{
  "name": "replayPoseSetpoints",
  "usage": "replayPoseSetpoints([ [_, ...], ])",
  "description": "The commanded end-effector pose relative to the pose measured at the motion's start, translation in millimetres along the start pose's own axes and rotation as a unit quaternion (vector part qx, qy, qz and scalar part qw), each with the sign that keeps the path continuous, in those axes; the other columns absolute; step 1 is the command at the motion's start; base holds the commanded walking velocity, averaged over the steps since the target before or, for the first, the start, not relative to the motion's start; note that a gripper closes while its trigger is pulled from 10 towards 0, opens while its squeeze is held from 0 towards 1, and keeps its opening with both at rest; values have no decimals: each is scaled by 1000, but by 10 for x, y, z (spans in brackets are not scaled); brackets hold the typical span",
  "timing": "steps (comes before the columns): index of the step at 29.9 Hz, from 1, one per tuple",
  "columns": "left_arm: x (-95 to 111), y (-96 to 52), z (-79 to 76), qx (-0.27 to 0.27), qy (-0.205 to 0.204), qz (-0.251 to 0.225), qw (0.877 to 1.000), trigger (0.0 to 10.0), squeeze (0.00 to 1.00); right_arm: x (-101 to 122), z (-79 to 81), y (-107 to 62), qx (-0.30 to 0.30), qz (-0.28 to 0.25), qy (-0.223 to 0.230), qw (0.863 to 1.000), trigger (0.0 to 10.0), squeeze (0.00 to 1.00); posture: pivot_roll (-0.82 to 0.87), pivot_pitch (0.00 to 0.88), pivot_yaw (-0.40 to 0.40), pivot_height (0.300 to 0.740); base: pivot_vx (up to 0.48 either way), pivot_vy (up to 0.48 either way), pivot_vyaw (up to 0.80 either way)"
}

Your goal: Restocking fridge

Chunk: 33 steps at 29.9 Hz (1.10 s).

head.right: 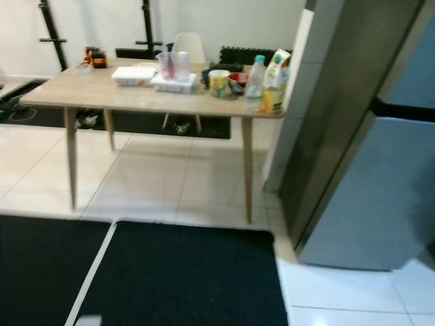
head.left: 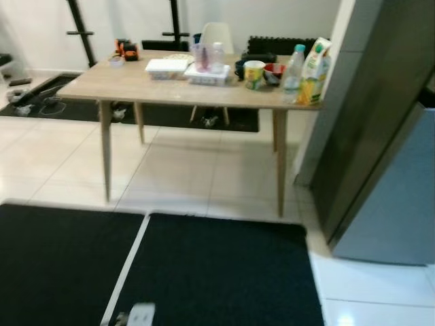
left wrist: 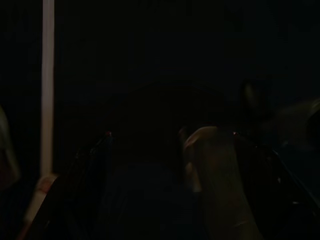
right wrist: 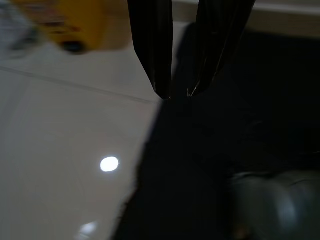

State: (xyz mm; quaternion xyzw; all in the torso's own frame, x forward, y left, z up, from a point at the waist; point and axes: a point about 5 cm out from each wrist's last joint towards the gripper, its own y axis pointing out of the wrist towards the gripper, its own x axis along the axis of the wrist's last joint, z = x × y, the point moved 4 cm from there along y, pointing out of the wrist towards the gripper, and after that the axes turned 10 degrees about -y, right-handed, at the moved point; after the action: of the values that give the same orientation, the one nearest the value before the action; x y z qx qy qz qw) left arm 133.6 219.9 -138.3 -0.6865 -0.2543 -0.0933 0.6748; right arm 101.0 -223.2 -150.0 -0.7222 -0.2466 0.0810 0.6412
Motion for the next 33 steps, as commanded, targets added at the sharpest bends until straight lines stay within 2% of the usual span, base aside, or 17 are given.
replayPoseSetpoints([
  [1, 124, 15, 24, 4, 2, -12, 1000, 10000, 0, -6, -3, -1, -1, 1, -1, 1000, 10000, 0, -76, 0, 16, 740, 0, 0, -781],
  [7, 285, 36, 13, 7, -31, -38, 999, 10000, 0, -25, 13, -1, 1, 4, -9, 1000, 10000, 0, -65, 0, 19, 740, 0, 0, -779],
  [11, 92, 25, -32, 5, -21, -10, 1000, 10000, 0, 82, -163, -12, -22, -10, -29, 999, 10000, 0, -42, 0, 10, 740, 0, 0, -791],
  [17, 5, 19, -49, 6, -5, 6, 1000, 10000, 0, 288, -251, -14, -33, -31, -43, 998, 10000, 0, -43, 0, -2, 740, 0, 0, 0],
  [20, 107, 38, -78, 0, 4, -6, 1000, 10000, 0, 493, -272, -18, -35, -56, -66, 996, 10000, 0, -50, 0, 0, 740, 0, 0, 0],
  [22, 107, 38, -78, 0, 4, -6, 1000, 10000, 0, 493, -272, -18, -35, -56, -66, 996, 10000, 0, -50, 0, 0, 740, 0, 0, 0],
  [24, 197, 56, -114, -5, 18, -13, 1000, 10000, 0, 588, -275, -21, -38, -64, -83, 994, 10000, 0, -45, 0, -6, 740, 0, 0, 0],
  [28, 265, 74, -181, -12, 31, -19, 999, 10000, 0, 610, -272, -20, -38, -60, -101, 992, 10000, 0, -36, 0, -20, 740, 0, 0, 0],
  [33, 237, 77, -198, -11, 32, -12, 999, 10000, 0, 598, -300, -22, -42, -54, -108, 992, 10000, 0, -48, 0, -17, 740, 0, 0, 0],
])
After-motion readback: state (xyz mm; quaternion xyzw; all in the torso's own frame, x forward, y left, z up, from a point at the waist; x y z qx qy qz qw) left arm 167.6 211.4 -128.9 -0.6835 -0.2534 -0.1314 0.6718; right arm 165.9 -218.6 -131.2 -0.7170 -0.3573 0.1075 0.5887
